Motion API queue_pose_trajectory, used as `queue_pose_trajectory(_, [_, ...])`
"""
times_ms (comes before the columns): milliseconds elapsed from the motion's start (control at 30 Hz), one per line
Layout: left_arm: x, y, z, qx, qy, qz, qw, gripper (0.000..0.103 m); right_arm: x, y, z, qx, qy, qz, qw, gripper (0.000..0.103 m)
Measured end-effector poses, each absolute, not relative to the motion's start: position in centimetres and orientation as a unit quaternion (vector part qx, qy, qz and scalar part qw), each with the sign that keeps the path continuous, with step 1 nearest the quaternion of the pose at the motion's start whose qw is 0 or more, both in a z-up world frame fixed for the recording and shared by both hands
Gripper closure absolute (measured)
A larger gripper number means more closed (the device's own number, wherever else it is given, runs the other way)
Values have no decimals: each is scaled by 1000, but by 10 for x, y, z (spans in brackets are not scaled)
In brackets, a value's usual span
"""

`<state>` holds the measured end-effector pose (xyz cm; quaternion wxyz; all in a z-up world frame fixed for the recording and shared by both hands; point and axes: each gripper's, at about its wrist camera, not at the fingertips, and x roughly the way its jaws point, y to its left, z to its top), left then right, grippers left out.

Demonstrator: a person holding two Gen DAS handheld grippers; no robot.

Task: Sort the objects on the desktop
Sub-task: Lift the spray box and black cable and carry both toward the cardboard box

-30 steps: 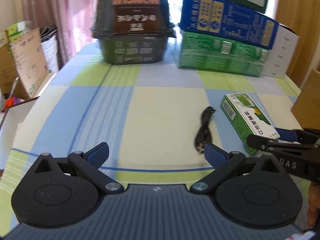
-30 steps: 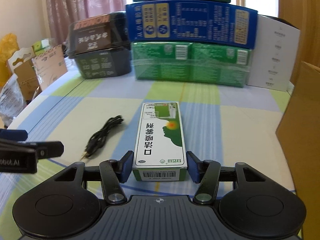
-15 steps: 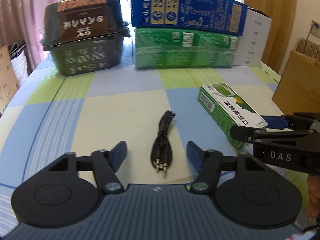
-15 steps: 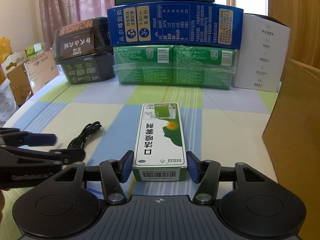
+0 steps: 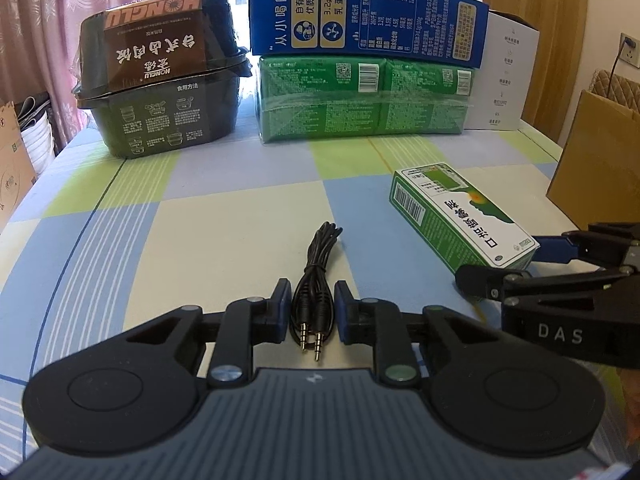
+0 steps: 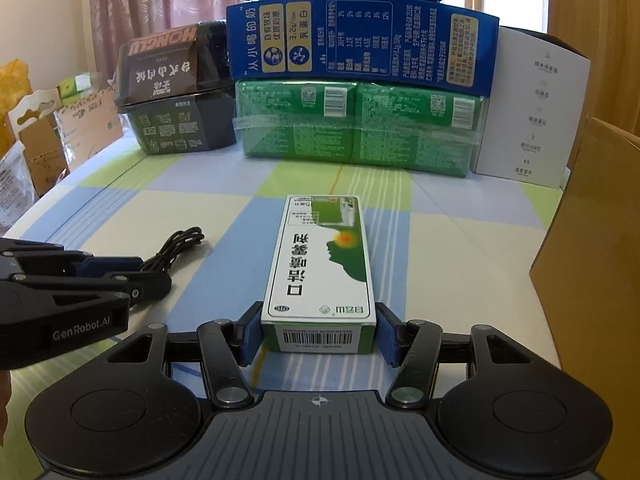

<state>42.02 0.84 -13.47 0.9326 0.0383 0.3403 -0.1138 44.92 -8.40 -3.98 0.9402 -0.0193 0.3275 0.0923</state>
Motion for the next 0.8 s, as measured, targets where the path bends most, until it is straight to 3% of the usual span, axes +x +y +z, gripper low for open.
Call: queue_pose_trajectory(800, [391,1,-122,28,355,-113,928,87,428,-84,-28,-13,334,102,937,51])
